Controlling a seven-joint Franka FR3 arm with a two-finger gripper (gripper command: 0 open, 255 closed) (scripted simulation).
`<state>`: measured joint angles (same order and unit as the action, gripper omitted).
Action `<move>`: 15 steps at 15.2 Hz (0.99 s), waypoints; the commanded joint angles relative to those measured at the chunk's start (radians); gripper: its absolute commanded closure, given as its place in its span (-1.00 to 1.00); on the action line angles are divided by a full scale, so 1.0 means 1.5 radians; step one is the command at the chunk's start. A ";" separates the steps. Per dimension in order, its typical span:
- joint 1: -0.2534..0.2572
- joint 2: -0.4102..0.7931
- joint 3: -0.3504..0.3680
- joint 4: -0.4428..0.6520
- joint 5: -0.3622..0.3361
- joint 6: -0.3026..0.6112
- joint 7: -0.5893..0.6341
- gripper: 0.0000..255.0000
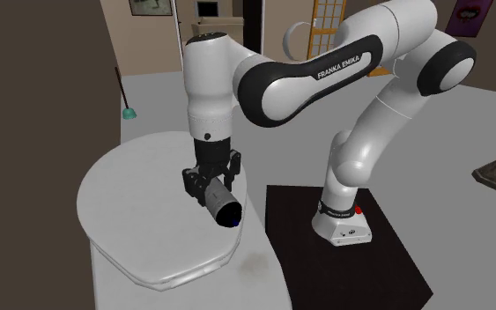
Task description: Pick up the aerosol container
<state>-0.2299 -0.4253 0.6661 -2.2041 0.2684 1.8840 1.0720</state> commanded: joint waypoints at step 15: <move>-0.007 0.000 -0.021 0.112 -0.013 -0.115 0.005 1.00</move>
<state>-0.2403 -0.4235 0.6376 -2.0491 0.2492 1.7267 1.0784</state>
